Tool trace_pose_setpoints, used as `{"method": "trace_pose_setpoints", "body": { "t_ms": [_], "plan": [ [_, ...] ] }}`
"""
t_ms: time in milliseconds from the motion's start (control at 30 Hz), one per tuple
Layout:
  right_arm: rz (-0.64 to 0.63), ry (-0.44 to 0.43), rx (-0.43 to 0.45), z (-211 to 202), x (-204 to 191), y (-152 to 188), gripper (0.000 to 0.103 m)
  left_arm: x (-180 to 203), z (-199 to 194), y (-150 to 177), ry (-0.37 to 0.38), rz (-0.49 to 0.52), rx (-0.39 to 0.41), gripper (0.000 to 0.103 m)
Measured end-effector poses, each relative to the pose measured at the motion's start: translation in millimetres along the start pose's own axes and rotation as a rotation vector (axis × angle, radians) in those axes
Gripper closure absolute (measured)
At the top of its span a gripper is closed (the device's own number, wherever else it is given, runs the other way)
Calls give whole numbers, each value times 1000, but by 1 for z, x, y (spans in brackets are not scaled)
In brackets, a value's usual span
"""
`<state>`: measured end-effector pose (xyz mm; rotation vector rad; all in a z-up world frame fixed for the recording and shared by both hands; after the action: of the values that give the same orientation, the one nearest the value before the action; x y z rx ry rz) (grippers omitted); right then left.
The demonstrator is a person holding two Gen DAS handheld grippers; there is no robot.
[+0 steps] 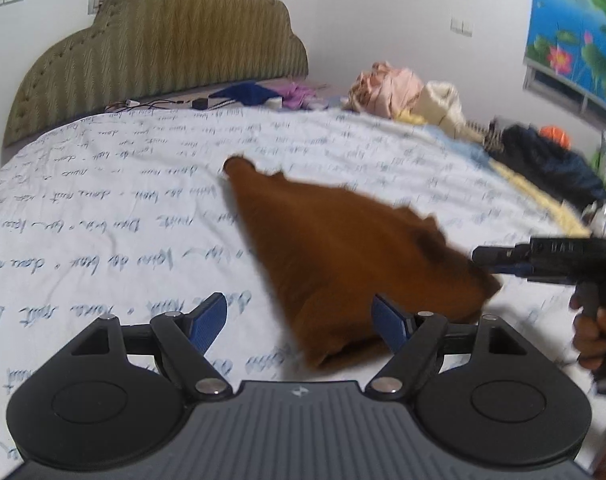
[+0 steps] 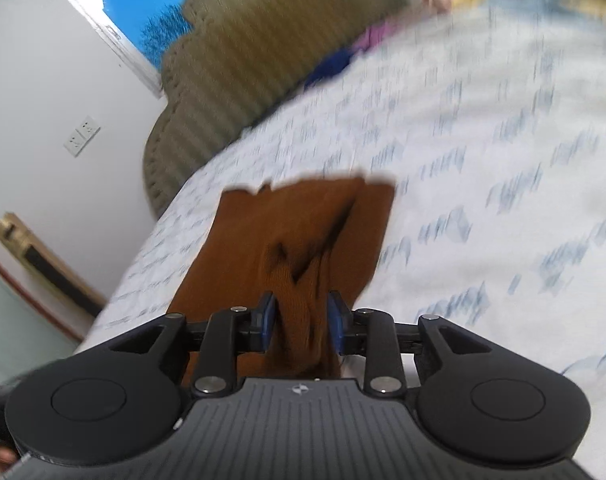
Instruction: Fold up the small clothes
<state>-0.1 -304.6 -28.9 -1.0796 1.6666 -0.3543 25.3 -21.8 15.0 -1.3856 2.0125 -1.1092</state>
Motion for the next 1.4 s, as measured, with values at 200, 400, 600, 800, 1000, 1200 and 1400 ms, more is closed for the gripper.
{"method": "trace_pose_setpoints", "body": {
  "t_ms": [200, 400, 600, 800, 1000, 1200, 1400],
  "plan": [
    [-179, -19, 31, 12, -37, -12, 71, 23, 43, -15, -74, -33, -27, 23],
    [-340, 146, -68, 50, -41, 9, 71, 37, 81, 8, -173, 12, -119, 23],
    [-317, 167, -90, 57, -28, 21, 71, 43, 84, 18, -189, 37, -125, 23],
    [-314, 169, -86, 55, -27, 24, 71, 44, 84, 19, -193, 33, -130, 21],
    [-316, 172, -87, 55, -26, 25, 69, 43, 83, 20, -194, 35, -129, 20],
    [-249, 114, -52, 37, -21, 8, 35, 24, 73, -1, -148, -20, -85, 20],
    [-27, 11, -97, 44, 22, -29, 28, -16, 103, -41, -7, -194, -152, 20]
  ]
}}
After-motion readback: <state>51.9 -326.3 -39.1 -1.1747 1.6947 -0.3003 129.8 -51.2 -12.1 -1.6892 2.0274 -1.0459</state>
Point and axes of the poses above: each gripper's, at about its wrist camera, not at the fingertips, and z roughly the way its jaws point, x to its right, y to its underside, the point moved 4 cm from there along z, roughly the way its jaws point, and after that the axes turned 6 degrees about -y, right-handed, at the moved point
